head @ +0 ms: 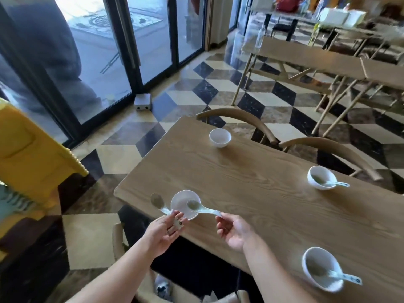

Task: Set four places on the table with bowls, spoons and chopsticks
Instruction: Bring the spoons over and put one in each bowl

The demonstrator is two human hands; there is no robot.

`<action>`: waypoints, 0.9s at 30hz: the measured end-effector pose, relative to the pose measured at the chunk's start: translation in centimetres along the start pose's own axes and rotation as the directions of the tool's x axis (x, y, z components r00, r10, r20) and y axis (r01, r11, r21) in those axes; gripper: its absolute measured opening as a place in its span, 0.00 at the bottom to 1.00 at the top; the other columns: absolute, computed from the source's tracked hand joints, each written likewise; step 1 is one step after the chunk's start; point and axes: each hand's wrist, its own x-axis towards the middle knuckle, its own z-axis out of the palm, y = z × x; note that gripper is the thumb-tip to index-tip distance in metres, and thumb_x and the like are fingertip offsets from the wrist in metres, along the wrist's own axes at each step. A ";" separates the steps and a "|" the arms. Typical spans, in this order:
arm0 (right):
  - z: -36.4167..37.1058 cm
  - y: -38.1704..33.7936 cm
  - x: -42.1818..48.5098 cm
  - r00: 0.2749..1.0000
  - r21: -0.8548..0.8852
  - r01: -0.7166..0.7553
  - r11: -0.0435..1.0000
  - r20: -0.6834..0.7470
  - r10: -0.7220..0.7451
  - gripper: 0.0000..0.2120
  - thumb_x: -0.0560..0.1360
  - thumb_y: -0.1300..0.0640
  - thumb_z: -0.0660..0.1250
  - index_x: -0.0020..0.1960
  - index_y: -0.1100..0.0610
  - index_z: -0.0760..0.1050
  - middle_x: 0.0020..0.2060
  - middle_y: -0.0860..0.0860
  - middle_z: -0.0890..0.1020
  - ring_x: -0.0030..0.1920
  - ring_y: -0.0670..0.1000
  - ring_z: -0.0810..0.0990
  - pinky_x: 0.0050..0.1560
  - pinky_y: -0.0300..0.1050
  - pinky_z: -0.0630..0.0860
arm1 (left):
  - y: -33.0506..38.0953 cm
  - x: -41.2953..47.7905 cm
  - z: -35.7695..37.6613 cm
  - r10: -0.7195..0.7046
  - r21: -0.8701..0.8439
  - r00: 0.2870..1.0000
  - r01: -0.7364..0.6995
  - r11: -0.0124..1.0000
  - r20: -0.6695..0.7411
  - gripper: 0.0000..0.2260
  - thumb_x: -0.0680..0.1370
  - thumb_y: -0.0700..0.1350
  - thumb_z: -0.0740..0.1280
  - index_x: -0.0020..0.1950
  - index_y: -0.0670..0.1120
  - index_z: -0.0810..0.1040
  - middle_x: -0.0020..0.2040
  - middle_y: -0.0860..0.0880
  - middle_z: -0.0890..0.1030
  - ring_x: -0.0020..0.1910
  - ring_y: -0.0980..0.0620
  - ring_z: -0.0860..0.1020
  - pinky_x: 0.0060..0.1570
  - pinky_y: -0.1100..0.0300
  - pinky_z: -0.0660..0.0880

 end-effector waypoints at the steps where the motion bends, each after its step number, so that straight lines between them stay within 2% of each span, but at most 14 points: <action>1: 1.0 0.3 0.4 1.000 0.012 0.004 1.000 -0.020 -0.003 0.04 0.77 0.65 0.63 0.46 0.62 0.76 0.31 0.55 0.80 0.30 0.50 0.72 0.23 0.37 0.69 | 1.2 0.8 -0.5 -0.015 0.015 1.000 0.015 1.000 0.001 0.09 0.80 0.41 0.66 0.56 0.37 0.79 0.55 0.39 0.85 0.43 0.43 0.87 0.36 0.53 0.83; 8: 4.7 1.8 3.1 0.991 0.038 -0.028 0.999 -0.128 0.033 0.05 0.77 0.65 0.63 0.43 0.63 0.76 0.33 0.56 0.78 0.31 0.50 0.72 0.24 0.38 0.69 | 7.7 5.1 -2.2 -0.081 0.053 0.994 0.077 0.996 0.080 0.10 0.79 0.40 0.68 0.54 0.33 0.79 0.50 0.37 0.86 0.44 0.42 0.87 0.37 0.51 0.84; 19: 5.4 2.3 5.3 0.976 -0.048 -0.044 0.998 -0.214 0.033 0.04 0.76 0.64 0.67 0.43 0.60 0.77 0.32 0.54 0.77 0.31 0.49 0.72 0.23 0.38 0.67 | 8.2 8.7 -3.8 -0.140 0.042 0.985 0.136 0.990 0.097 0.10 0.77 0.39 0.70 0.54 0.33 0.79 0.52 0.36 0.85 0.48 0.40 0.86 0.40 0.50 0.84; 24: 5.0 2.4 5.0 0.970 -0.091 -0.053 0.994 -0.241 0.029 0.03 0.75 0.64 0.68 0.42 0.61 0.77 0.33 0.54 0.77 0.31 0.49 0.72 0.27 0.39 0.66 | 8.5 9.4 -2.4 -0.175 0.087 0.975 0.164 0.983 0.139 0.07 0.68 0.40 0.75 0.40 0.35 0.86 0.44 0.38 0.85 0.44 0.42 0.86 0.41 0.50 0.84; 27: 4.4 2.7 4.5 0.955 -0.217 -0.126 0.968 -0.292 0.059 0.02 0.75 0.65 0.67 0.43 0.62 0.77 0.33 0.55 0.78 0.30 0.50 0.73 0.29 0.40 0.67 | 8.7 9.7 -1.2 -0.166 0.084 0.978 0.157 0.984 0.129 0.08 0.65 0.40 0.76 0.39 0.35 0.87 0.42 0.38 0.86 0.42 0.43 0.86 0.39 0.51 0.84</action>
